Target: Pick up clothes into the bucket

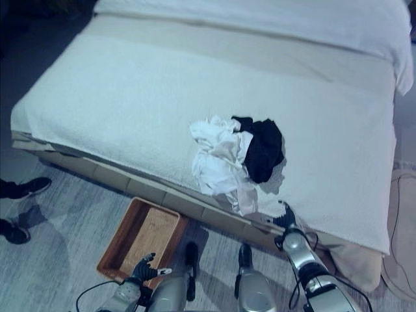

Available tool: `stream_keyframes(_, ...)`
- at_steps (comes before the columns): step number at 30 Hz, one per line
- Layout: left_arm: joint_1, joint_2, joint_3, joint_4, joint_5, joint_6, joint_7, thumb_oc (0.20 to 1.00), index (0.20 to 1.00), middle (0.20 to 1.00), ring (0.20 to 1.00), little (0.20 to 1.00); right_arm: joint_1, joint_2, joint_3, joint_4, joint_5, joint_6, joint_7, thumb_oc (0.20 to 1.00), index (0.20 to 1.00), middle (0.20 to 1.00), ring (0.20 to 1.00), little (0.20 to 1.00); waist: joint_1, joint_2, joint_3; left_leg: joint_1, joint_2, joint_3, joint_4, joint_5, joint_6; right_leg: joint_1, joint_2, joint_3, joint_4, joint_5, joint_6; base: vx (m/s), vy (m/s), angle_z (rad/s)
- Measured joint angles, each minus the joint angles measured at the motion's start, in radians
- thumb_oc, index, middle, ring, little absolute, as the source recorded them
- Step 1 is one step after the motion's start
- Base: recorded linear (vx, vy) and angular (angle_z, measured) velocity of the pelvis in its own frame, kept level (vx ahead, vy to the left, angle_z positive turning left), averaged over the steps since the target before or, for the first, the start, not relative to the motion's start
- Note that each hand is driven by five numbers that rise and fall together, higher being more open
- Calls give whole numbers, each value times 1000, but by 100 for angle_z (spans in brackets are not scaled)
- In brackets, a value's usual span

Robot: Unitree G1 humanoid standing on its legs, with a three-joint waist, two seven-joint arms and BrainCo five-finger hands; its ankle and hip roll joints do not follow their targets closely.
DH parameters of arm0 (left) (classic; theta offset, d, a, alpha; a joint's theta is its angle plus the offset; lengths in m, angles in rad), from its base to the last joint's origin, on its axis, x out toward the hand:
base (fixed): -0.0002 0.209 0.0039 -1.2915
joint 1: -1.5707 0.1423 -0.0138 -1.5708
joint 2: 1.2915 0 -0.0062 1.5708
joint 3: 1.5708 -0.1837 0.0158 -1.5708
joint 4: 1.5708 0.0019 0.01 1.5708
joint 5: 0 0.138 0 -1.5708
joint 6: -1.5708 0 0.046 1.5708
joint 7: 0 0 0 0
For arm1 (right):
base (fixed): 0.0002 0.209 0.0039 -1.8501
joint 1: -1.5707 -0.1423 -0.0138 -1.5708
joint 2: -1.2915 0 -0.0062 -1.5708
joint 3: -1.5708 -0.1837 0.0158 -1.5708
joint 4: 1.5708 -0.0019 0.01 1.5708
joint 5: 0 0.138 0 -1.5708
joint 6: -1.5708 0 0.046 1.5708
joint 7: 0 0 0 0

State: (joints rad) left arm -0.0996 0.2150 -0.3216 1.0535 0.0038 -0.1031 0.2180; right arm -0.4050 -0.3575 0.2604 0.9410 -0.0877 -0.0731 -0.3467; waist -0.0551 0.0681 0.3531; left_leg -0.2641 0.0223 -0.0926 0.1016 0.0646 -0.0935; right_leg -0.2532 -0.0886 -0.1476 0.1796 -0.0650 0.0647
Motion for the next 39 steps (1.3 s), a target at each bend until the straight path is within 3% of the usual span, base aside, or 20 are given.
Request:
stream_keyframes(4, -43, -2, -13, -2, -29, -4, 24, 1000, 1000, 1000, 1000, 1000, -87, 3, 15, 1, -1, -1, -40, 1000, 1000, 1000, 1000, 1000, 21, -1, 40, -40, -22, 1, 12, -2, 3, -91, -29, 11, 124, -44, -3, -38, 62, 6)
stream_keyframes(5, -48, 3, -21, -2, -42, -9, 30, 1000, 1000, 1000, 1000, 1000, -121, 10, 31, 8, -1, 0, -51, 1000, 1000, 1000, 1000, 1000, 18, -5, 46, -65, -31, -1, 32, -11, 20, -128, -40, 13, 169, -61, -4, -54, 78, 9)
stream_keyframes(11, -92, 3, -34, -26, -105, -23, 64, 1000, 1000, 1000, 1000, 1000, -232, 34, 70, 24, 0, 2, -80, 1000, 1000, 1000, 1000, 1000, 44, -5, 92, -173, -73, -12, 135, -28, 46, -251, -85, 24, 323, -108, -14, -39, 40, 12)
stream_keyframes(16, -125, 8, -52, -64, -124, -40, 79, 1000, 1000, 1000, 1000, 1000, -279, 40, 78, 28, 1, 6, -97, 1000, 1000, 1000, 1000, 1000, 69, -7, 132, -221, -82, -29, 169, -31, 51, -294, -97, 12, 361, -116, -24, -37, 13, 14)
stream_keyframes(25, -148, 32, -94, -140, -180, -62, 89, 1000, 1000, 1000, 1000, 1000, -427, 38, 109, 126, 5, 13, -131, 1000, 1000, 1000, 1000, 1000, 74, -4, 161, -348, -114, -77, 223, -19, 58, -401, -140, -27, 434, -130, -28, -19, 13, 20)
stream_keyframes(27, -166, 28, -107, -136, -184, -61, 89, 1000, 1000, 1000, 1000, 1000, -449, 24, 108, 167, 24, 13, -147, 1000, 1000, 1000, 1000, 1000, 98, 2, 165, -367, -128, -77, 242, -20, 57, -418, -158, -27, 458, -139, -28, 7, 34, 15)
stream_keyframes(28, -167, 29, -115, -137, -184, -63, 89, 1000, 1000, 1000, 1000, 1000, -457, 23, 110, 180, 27, 14, -150, 774, 774, 774, 774, 774, 99, 3, 165, -372, -132, -79, 247, -19, 57, -421, -161, -28, 461, -139, -28, 2, 8, 10)
stream_keyframes(29, -169, 31, -119, -138, -184, -66, 90, 1000, 1000, 1000, 1000, 1000, -462, 23, 109, 183, 34, 16, -154, 774, 774, 774, 774, 774, 100, 3, 165, -377, -134, -79, 254, -20, 57, -425, -164, -28, 465, -140, -28, 10, 19, 8)
stream_keyframes(30, -175, 32, -123, -137, -184, -65, 90, 1000, 1000, 1000, 1000, 1000, -463, 22, 108, 181, 40, 15, -167, 285, 285, 285, 285, 285, 101, 3, 165, -384, -138, -80, 258, -20, 56, -429, -167, -27, 467, -140, -28, 18, 27, 4)
stream_keyframes(31, -176, 32, -127, -136, -184, -65, 90, 1000, 1000, 1000, 1000, 1000, -464, 21, 108, 182, 41, 15, -169, 200, 200, 200, 200, 200, 100, 3, 165, -386, -141, -78, 260, -20, 56, -430, -170, -27, 467, -140, -28, 26, 49, 6)
stream_keyframes(39, -187, 24, -127, -116, -183, -59, 103, 1000, 1000, 1000, 1000, 1000, -461, 39, 102, 157, 75, 13, -185, 200, 200, 200, 200, 200, 97, 2, 165, -371, -148, -72, 263, -16, 54, -409, -174, -20, 443, -124, -18, 13, 36, -2)
